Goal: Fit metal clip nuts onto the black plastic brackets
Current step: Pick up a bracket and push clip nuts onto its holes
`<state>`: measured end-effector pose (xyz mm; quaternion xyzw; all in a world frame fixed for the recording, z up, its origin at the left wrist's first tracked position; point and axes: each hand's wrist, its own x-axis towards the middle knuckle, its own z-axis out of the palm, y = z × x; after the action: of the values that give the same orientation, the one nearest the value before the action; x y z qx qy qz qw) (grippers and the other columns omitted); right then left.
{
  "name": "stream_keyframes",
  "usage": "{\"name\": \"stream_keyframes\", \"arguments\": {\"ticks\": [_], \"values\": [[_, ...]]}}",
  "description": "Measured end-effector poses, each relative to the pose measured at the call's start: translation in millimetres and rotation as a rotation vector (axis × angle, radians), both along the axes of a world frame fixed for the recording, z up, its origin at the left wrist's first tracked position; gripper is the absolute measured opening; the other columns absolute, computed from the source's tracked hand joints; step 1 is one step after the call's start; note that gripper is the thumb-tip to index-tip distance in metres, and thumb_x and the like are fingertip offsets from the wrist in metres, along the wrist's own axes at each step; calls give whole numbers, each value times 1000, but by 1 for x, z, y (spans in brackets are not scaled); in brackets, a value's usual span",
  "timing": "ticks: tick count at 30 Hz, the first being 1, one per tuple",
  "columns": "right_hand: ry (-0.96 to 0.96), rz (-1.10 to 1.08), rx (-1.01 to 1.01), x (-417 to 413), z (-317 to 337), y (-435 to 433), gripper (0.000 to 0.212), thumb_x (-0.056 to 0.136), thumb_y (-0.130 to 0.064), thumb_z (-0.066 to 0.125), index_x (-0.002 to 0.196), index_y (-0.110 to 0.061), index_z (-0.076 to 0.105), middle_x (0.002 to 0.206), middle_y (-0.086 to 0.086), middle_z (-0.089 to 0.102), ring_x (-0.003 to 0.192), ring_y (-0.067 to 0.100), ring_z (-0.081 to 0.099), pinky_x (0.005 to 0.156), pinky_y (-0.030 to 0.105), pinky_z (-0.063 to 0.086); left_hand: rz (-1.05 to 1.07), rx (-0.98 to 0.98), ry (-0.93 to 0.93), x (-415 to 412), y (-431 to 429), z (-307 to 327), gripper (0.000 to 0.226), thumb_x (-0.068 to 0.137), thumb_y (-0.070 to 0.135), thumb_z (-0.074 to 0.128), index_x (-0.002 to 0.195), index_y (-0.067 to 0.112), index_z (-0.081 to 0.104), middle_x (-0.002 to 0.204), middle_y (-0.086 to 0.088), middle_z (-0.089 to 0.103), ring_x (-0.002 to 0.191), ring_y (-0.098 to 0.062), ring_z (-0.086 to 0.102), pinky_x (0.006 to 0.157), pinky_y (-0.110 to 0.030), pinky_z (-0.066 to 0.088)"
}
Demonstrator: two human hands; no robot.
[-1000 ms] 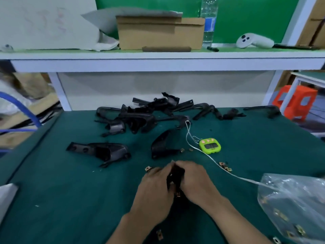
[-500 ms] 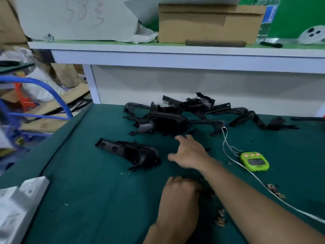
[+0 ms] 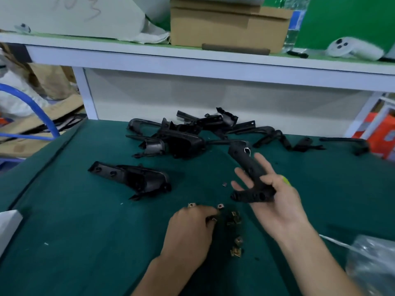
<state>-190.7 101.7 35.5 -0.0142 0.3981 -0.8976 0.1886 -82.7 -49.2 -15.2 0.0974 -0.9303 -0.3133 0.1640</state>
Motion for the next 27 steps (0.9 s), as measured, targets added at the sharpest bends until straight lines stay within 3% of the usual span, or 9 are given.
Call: {"name": "stream_keyframes", "arguments": {"ticks": [3,5,7,11,14,17,20,24,27], "values": [[47,-85,176,13,-18,25,53,96,4,36,128,-23,69,126,-1,70,118,24,65,98,47,51,-18,-66,72,-2,6,0,12,85,27,73,96,32,75,97,18,73,91,-6,61,87,-30,51],[125,-129,391,18,-25,37,57,92,7,45,126,-33,69,116,-10,74,115,18,67,93,37,53,-90,-78,69,-1,14,-2,22,84,35,74,106,37,75,113,27,69,106,5,52,104,-23,42],[215,-141,641,21,-30,48,62,90,5,52,124,-46,65,107,-15,74,105,16,69,85,30,53,-155,-113,41,-2,20,-6,33,85,44,71,117,40,72,124,28,64,117,7,43,111,-23,31],[413,-146,1062,30,-34,59,54,88,-12,59,126,-50,54,99,-30,70,81,5,67,74,26,52,-146,-127,25,-2,24,-4,9,88,37,73,96,36,77,107,25,70,109,2,51,106,-30,38],[567,-263,1413,34,-34,63,40,87,-21,62,120,-44,61,87,-23,66,75,8,63,68,27,48,-87,-114,52,-1,25,-3,8,87,25,76,90,32,78,99,21,73,102,-3,56,96,-25,38],[752,-331,1505,33,-32,69,36,84,-7,58,100,-36,71,90,-28,61,80,8,57,72,24,45,48,-81,104,3,25,-1,11,82,27,81,89,36,79,86,19,74,84,-7,64,82,-27,46],[817,-103,1527,33,-30,72,58,74,7,47,95,-39,75,91,-19,69,78,5,58,72,19,47,151,-53,98,6,22,2,16,79,26,81,84,40,79,73,22,71,72,-10,64,70,-28,49],[929,73,1671,27,-29,79,71,70,9,53,116,-42,70,112,-14,62,105,13,54,88,20,42,63,-85,105,3,19,-1,29,76,7,76,87,34,81,97,21,75,100,-1,56,90,-27,42],[1000,129,1828,26,-30,80,77,71,0,61,133,-45,55,119,-16,53,123,17,42,100,14,25,-5,-113,137,-1,24,-5,34,79,14,74,104,36,79,119,24,70,119,2,47,101,-23,33]]}}
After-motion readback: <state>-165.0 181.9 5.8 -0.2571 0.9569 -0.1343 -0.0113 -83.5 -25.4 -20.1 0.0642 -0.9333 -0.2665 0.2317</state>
